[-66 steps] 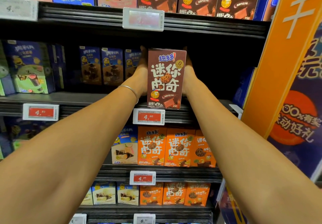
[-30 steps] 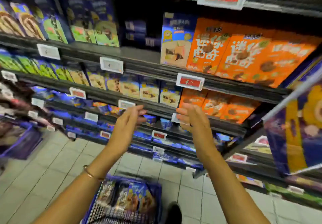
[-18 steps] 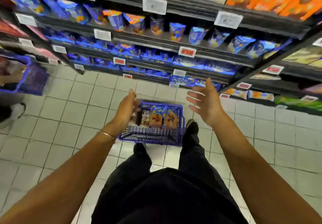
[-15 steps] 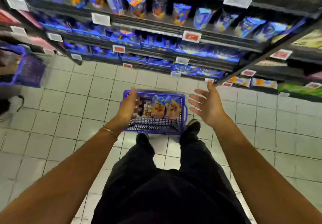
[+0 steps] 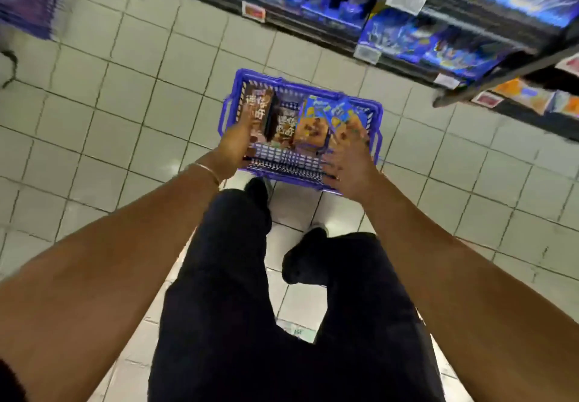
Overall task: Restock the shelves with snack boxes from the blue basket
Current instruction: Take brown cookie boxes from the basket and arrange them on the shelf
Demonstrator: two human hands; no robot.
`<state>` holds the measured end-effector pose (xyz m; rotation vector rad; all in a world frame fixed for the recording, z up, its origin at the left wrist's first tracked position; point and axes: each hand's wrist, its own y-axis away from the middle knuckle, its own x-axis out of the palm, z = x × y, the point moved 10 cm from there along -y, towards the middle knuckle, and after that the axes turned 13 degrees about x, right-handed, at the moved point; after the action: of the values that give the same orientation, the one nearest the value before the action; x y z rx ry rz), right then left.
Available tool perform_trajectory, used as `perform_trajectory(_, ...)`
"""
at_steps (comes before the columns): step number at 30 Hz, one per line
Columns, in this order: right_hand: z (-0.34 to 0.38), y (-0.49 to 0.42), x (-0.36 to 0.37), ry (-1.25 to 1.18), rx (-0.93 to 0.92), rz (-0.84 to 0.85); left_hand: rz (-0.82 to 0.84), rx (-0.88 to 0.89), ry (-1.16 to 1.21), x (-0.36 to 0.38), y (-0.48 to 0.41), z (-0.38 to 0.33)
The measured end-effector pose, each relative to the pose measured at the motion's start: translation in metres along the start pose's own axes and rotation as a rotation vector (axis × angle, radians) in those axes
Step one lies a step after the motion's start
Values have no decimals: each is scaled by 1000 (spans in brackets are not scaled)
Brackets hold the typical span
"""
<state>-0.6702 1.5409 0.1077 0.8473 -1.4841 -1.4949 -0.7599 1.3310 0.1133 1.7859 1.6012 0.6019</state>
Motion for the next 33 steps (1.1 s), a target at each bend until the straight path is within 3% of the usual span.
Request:
perform_trajectory(3,12,-72,21,-10,-22,77,-71,61,7,-15,-63,28)
perform_trajectory(12,31,-290,105,96,-139,149,-223,247,-275,-52,-242,98)
perform_trajectory(16,34,-353,128,101,-207,171,-197,379,-456,-35,-281,98)
perform_trajectory(24,39,-403,145,110,-274,251,-70,458,-773,-13,-292,83)
perform_trajectory(28,42,-407,158,78,-271,328,-225,495,-768,-22,-292,84)
perform_trajectory(30,43,-407,165,56,-252,424,-222,512,-744,-17,-295,89)
perform_trajectory(33,45,-414,154,69,-238,381,-245,461,-701,-19,-296,109)
